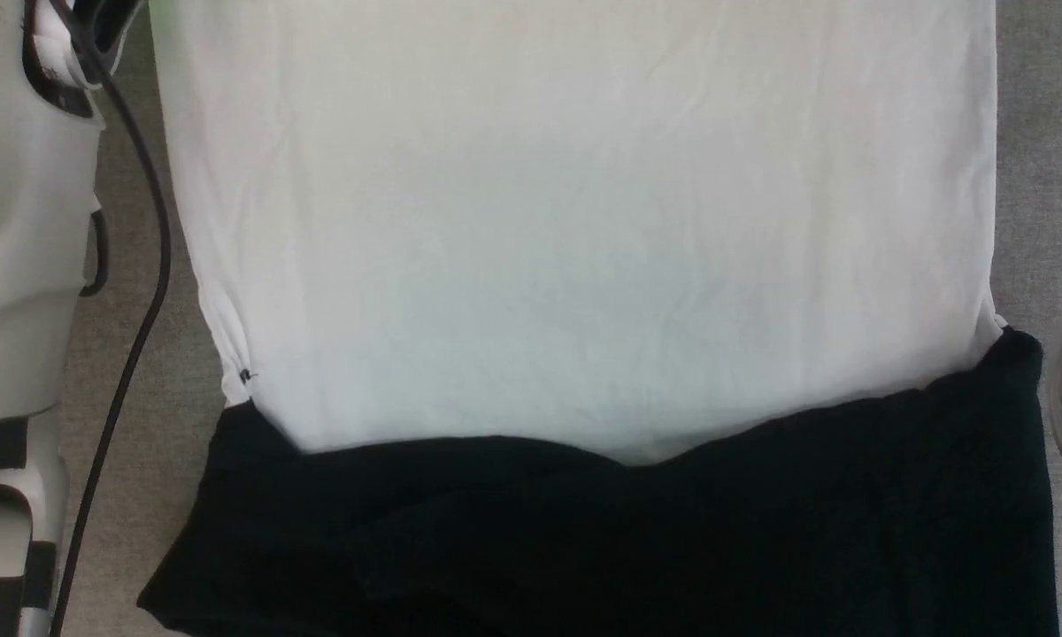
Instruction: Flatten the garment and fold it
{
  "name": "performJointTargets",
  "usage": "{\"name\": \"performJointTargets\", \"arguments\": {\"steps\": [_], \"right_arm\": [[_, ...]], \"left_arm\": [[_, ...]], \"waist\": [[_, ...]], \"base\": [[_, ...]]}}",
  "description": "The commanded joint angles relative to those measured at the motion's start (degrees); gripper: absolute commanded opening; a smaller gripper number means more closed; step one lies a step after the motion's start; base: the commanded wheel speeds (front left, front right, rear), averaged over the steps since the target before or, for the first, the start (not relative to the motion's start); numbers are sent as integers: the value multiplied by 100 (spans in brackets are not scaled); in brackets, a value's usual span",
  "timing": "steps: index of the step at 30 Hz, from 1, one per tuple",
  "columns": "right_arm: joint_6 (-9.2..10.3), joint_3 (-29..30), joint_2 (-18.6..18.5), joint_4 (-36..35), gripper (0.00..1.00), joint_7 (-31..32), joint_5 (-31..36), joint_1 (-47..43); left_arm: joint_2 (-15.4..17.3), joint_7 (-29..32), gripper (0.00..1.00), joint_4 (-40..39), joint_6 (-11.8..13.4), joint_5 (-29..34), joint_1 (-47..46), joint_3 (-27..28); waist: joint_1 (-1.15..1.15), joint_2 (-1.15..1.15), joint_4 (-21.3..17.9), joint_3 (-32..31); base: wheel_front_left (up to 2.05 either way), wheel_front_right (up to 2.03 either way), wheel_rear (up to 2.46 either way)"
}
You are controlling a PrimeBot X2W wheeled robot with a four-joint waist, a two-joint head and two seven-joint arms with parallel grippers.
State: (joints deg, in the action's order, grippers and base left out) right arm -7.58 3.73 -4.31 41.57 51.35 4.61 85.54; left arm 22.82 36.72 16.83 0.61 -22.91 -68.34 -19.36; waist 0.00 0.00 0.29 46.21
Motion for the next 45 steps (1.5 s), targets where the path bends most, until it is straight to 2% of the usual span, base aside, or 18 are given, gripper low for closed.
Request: {"name": "performJointTargets", "arguments": {"steps": [1,6,11,14,20,25,29,34,41,45], "right_arm": [[9,-24,-32,-118,0,-169,64,-56],[9,-99,-95,-405,0,-1029,36,-11],[9,-156,-161,-417,0,-1870,-33,6],[9,-245,-188,-378,0,-2291,-219,-66],[9,-740,-191,-587,0,-3290,-1056,-630],[9,-1298,-569,-1168,0,-3791,-1784,-1591],[9,-1628,-955,-1829,0,-3986,-2215,-2591],[9,-1579,-1234,-2637,0,-4012,-2524,-4015],[9,-993,-1247,-3595,0,-3533,-2744,-6129],[9,-546,-1129,-4081,0,-3159,-2612,-7141]], "left_arm": [[45,-203,0,28,15,101,-162,13],[107,-996,0,127,135,382,-349,58],[134,-2054,0,258,315,727,-553,80],[100,-2509,0,376,271,759,-576,54],[226,-3195,0,398,105,664,-162,76],[386,-3394,0,27,55,476,783,92],[525,-3327,0,-521,108,263,1834,107],[706,-3169,0,-1410,274,-82,3442,157],[619,-3169,0,-2255,529,-564,5593,23],[473,-3276,0,-2378,598,-701,6378,-168]], "waist": [[0,0,-28,10],[0,0,-89,-2],[0,0,-159,-105],[0,0,-182,-235],[0,0,-289,-734],[0,0,-246,-1403],[0,0,-190,-2011],[0,0,-148,-2658],[0,0,42,-3151],[0,0,182,-3301]], "base": [[0,0,0],[0,0,0],[0,0,0],[0,0,0],[0,0,0],[0,0,0],[0,0,0],[0,0,0],[0,0,0],[0,0,0]]}}
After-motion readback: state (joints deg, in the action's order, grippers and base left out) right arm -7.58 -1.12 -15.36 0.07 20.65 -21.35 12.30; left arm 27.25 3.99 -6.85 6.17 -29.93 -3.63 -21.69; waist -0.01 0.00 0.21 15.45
